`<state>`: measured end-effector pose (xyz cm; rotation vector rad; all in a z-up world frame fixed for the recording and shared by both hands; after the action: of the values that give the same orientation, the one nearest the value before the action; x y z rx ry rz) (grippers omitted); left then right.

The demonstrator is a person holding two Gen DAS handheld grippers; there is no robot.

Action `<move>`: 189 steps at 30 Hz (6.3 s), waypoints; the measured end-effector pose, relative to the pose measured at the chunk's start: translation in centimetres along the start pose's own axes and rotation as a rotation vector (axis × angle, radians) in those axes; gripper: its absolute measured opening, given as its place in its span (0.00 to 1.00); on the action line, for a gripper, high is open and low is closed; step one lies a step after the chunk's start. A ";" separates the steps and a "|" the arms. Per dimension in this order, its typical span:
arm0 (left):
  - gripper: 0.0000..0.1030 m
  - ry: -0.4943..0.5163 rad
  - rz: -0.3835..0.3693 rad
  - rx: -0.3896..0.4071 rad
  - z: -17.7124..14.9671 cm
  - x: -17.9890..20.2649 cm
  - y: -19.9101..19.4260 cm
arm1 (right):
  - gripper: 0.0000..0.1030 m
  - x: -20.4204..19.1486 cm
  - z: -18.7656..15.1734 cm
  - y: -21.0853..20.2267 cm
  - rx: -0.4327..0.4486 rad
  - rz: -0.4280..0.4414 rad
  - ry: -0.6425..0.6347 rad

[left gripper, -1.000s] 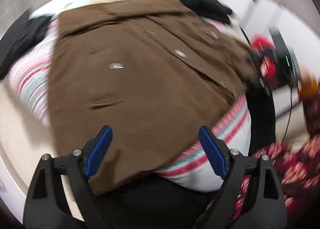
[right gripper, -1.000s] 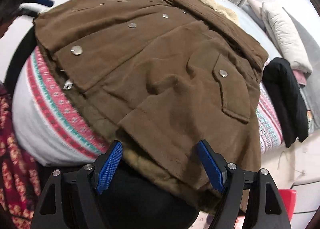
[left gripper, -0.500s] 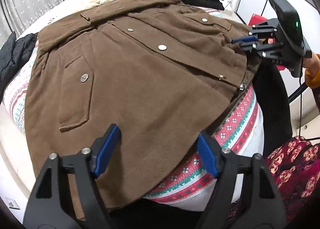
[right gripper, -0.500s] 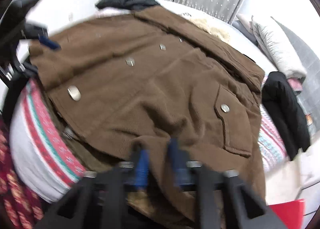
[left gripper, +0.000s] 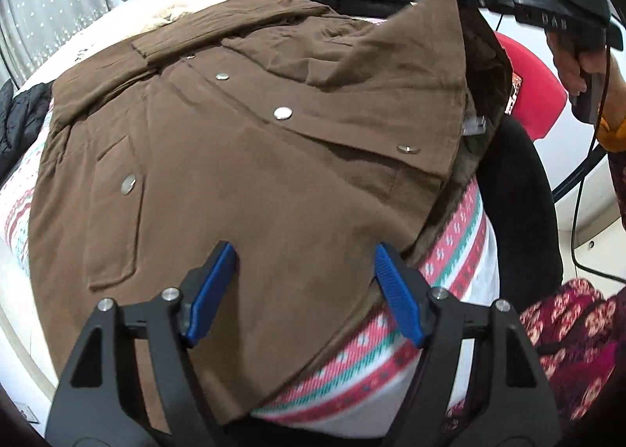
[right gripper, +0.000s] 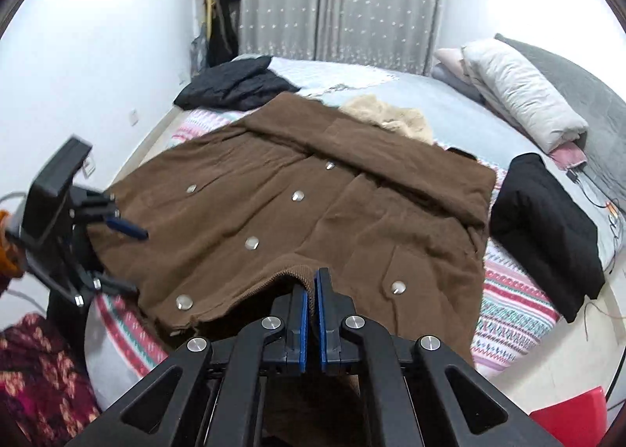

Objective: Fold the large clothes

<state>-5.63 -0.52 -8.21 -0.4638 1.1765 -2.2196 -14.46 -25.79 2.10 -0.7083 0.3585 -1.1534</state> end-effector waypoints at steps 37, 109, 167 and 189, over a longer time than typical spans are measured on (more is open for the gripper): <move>0.74 -0.112 -0.161 0.022 -3.9 -3.9 -7.5 | 0.41 2.5 -8.2 0.5 -0.249 0.242 0.250; 0.07 -0.763 -0.423 0.426 -2.1 -17.5 -10.8 | 0.08 12.8 -4.7 -0.1 0.281 0.567 0.859; 0.11 -0.783 -0.044 0.181 11.4 -39.4 8.0 | 0.10 30.2 7.0 28.1 -0.087 0.083 0.829; 0.76 -0.267 0.151 0.016 10.3 -25.9 3.6 | 0.57 18.9 6.1 21.2 -0.279 -0.023 0.351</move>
<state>21.19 7.80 -6.37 -0.6221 1.0171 -1.9668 11.36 -36.46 -5.92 -0.7525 0.8209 -1.2647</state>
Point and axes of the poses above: each gripper's, at about its wrist camera, not at the fingertips, and y roughly the way its jaws point, x to its right, z to its top, the point moved 1 cm from there along y, roughly the way its jaws point, and after that the axes turned 1 degree about x, right-handed, at the moved point
